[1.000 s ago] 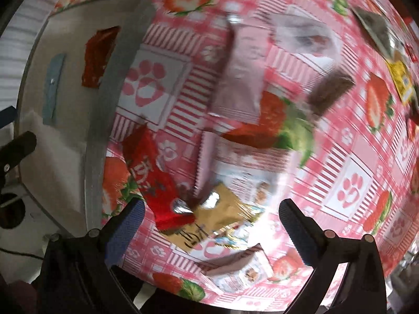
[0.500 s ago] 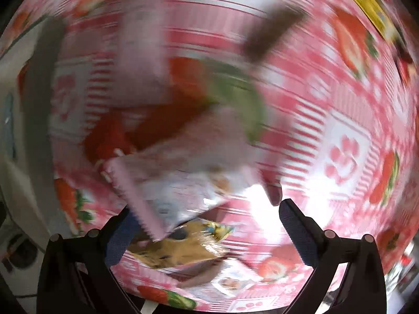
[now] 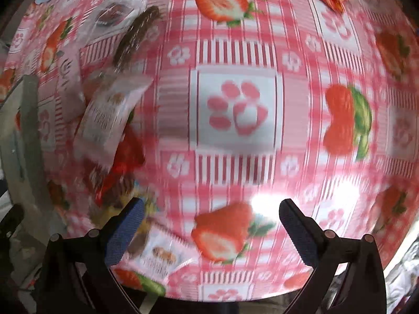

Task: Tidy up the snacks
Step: 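Grasp the gold packet with the left gripper while the right grasps the white cranberry packet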

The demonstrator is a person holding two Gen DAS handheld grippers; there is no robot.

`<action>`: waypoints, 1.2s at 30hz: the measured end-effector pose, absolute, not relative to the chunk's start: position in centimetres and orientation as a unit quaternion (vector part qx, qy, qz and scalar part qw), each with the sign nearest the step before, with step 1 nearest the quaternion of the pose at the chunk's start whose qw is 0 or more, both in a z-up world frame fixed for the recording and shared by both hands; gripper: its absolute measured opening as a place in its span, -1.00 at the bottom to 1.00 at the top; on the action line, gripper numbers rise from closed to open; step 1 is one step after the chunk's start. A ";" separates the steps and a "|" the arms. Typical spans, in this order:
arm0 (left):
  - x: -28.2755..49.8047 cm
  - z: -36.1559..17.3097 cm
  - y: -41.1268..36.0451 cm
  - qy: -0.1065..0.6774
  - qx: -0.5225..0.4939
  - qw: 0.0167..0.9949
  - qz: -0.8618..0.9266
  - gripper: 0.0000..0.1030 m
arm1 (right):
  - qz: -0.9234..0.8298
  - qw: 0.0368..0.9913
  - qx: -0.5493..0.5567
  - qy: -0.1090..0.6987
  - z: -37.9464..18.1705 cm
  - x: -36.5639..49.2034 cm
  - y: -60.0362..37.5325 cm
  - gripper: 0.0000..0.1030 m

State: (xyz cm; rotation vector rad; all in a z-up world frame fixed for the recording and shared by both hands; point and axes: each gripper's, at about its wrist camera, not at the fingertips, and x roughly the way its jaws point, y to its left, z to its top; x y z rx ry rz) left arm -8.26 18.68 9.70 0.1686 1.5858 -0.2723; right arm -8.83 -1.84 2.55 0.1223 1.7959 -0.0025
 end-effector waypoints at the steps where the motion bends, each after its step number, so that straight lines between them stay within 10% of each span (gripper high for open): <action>1: -8.3 9.6 18.2 0.710 0.078 0.688 -0.126 0.55 | 0.000 0.616 0.058 0.785 2.4 -10.6 -1.7 1.00; 36: -11.5 2.0 7.9 0.747 0.128 0.616 -0.213 0.55 | -0.009 0.582 0.042 0.812 -3.2 -19.2 -8.2 1.00</action>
